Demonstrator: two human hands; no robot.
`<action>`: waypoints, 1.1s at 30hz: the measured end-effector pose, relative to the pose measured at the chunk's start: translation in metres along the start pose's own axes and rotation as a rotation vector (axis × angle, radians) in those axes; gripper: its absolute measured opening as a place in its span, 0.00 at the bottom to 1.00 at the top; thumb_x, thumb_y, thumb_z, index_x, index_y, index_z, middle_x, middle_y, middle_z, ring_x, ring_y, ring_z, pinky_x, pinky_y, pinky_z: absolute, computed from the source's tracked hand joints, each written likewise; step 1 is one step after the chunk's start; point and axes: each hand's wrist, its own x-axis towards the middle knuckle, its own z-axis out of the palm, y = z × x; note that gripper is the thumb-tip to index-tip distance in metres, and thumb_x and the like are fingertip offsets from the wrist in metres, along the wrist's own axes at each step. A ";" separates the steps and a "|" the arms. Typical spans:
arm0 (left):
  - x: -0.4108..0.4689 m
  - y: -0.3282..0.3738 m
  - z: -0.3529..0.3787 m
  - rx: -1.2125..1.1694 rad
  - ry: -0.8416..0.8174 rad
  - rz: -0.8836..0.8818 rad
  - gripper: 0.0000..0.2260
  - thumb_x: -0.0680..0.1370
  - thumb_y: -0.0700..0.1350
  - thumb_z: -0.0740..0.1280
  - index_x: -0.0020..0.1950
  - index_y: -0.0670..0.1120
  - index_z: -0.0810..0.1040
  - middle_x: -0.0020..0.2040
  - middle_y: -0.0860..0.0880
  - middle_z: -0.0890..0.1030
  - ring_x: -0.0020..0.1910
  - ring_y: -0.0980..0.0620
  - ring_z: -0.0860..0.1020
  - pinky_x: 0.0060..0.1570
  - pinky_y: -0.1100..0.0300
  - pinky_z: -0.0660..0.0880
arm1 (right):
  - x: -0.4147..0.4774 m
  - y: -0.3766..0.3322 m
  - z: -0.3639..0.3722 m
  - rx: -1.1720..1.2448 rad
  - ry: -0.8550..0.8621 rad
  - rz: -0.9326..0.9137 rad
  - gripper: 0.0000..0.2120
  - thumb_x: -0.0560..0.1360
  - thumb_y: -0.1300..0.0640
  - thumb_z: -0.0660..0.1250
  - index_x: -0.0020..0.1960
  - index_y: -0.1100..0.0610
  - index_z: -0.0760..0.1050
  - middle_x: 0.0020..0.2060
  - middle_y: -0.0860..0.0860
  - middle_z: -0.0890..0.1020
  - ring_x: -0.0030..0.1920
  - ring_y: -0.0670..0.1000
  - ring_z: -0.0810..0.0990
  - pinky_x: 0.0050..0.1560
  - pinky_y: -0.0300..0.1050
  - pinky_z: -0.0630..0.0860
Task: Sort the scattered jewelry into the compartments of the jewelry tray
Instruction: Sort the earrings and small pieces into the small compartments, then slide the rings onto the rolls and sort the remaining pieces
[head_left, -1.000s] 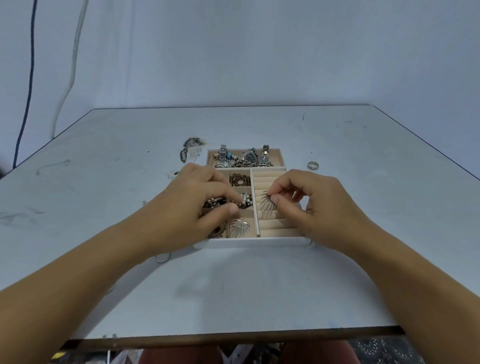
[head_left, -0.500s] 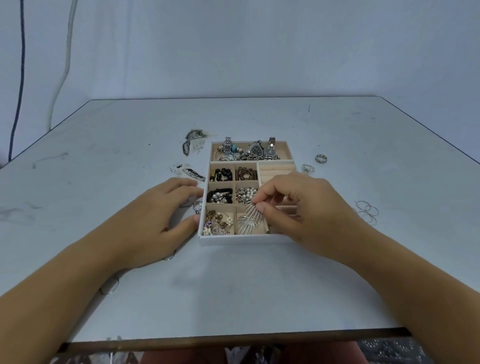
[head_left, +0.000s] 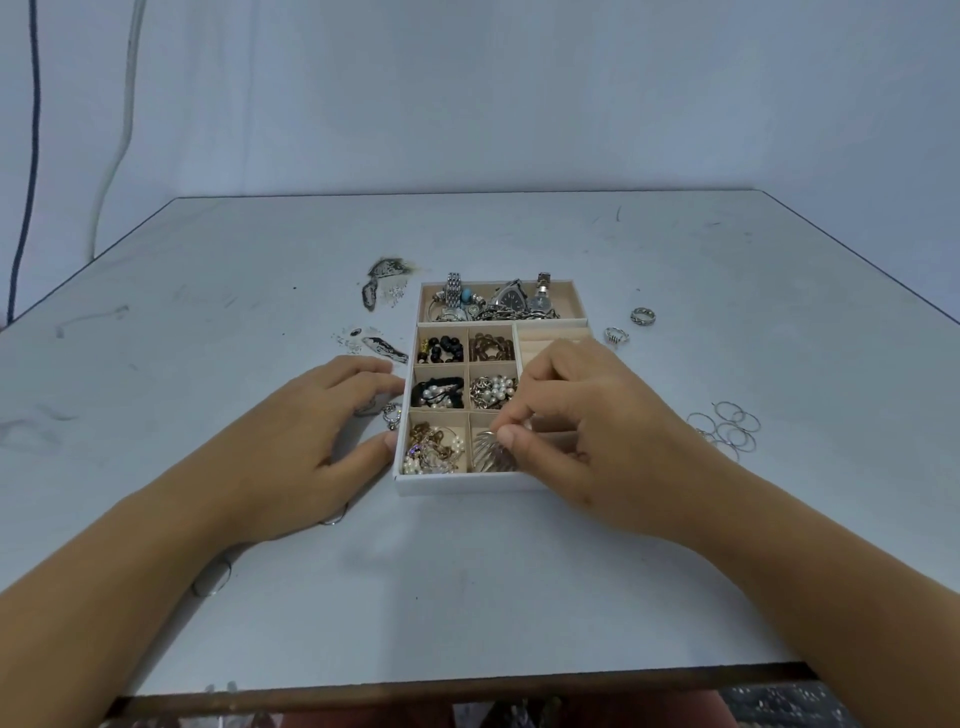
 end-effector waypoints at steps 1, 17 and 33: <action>0.000 0.000 0.000 -0.001 0.001 0.001 0.27 0.74 0.65 0.52 0.70 0.56 0.68 0.69 0.61 0.67 0.68 0.62 0.66 0.67 0.58 0.67 | 0.000 0.000 0.001 -0.029 -0.016 -0.013 0.08 0.73 0.48 0.64 0.41 0.50 0.80 0.42 0.45 0.73 0.47 0.49 0.71 0.48 0.50 0.71; 0.027 0.026 -0.018 -0.056 0.134 0.000 0.22 0.76 0.66 0.50 0.66 0.61 0.68 0.62 0.65 0.71 0.60 0.72 0.67 0.53 0.72 0.64 | 0.020 0.073 -0.083 -0.216 -0.076 0.265 0.06 0.74 0.49 0.68 0.52 0.44 0.78 0.48 0.43 0.76 0.49 0.44 0.75 0.41 0.28 0.64; 0.171 0.112 0.027 0.015 -0.045 0.089 0.07 0.75 0.53 0.67 0.52 0.56 0.81 0.57 0.57 0.76 0.58 0.56 0.73 0.59 0.56 0.71 | 0.012 0.158 -0.061 -0.114 0.044 0.328 0.17 0.75 0.46 0.66 0.62 0.46 0.74 0.54 0.46 0.78 0.54 0.46 0.73 0.58 0.42 0.70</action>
